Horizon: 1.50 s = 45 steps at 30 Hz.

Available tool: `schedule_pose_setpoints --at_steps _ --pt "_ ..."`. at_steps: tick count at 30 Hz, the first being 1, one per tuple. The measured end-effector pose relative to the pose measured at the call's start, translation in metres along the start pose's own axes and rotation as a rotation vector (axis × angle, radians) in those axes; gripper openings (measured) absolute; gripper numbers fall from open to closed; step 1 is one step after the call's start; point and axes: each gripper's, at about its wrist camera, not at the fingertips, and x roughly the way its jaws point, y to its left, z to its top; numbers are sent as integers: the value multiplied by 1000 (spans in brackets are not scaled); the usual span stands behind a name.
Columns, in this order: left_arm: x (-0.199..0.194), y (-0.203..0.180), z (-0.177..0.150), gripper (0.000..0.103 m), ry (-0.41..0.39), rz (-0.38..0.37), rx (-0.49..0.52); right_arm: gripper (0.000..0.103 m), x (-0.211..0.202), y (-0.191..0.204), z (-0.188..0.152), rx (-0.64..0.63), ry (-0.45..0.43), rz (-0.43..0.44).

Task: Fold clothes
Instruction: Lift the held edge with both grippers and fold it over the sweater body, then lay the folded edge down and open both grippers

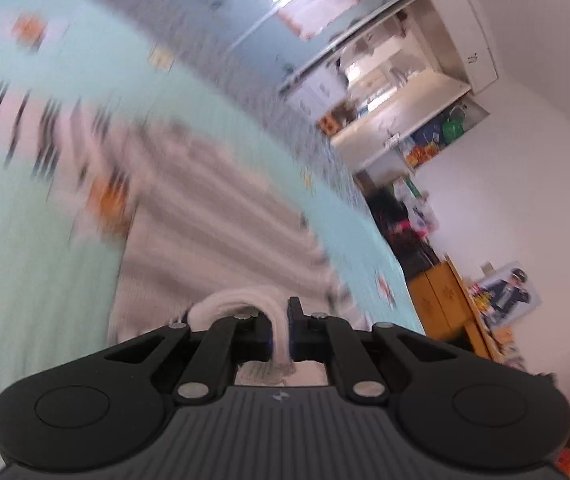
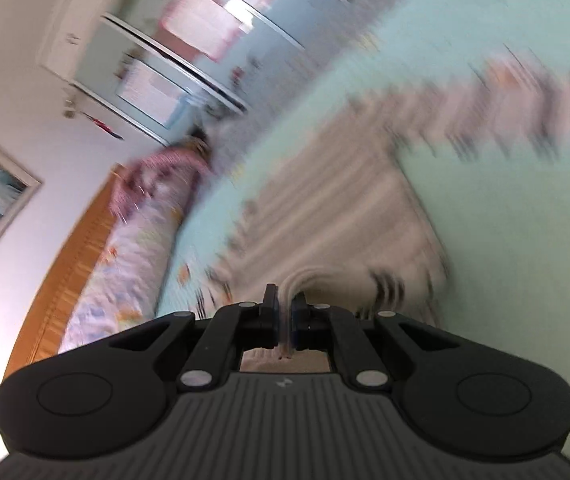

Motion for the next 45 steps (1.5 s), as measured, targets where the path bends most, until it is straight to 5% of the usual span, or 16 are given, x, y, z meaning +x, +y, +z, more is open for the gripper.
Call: schedule_pose_setpoints --at_steps 5,7,8,9,11,13,15,17,20,23,27,33,36,37,38,45 --pt "68 -22 98 6 -64 85 12 6 62 47 109 -71 -97 4" --pt "104 -19 126 20 -52 170 11 7 98 43 138 -36 -106 -34" --pt "124 -14 136 43 -36 244 23 8 116 37 147 -20 -111 -64" --pt "139 -7 141 54 -16 328 23 11 132 26 152 2 -114 -103" --pt "157 14 140 54 32 451 -16 27 156 1 156 99 -99 -169" --pt "153 35 124 54 63 391 -20 34 152 -26 149 163 -105 -113" --pt "133 52 93 55 78 371 25 48 133 -49 134 180 -133 2" --pt "112 72 56 57 105 370 33 70 109 -65 109 124 -145 7" --pt "94 101 7 57 160 374 -46 70 89 -89 67 53 -90 -103" --pt "84 108 -16 59 120 346 -93 70 87 -111 37 88 -13 -150" --pt "90 100 -26 73 144 253 -213 73 90 -120 9 150 1 -115" --pt "123 98 -14 74 85 280 -327 80 121 -116 20 275 -48 -82" --pt "134 101 -7 69 32 264 -418 64 138 -110 29 308 -59 -105" --pt "135 101 -6 59 19 255 -431 32 145 -110 30 317 -40 -106" --pt "136 102 -7 18 24 260 -434 19 149 -111 28 320 -22 -112" --pt "104 63 -17 14 -37 313 -236 13 123 -102 19 292 -67 -107"
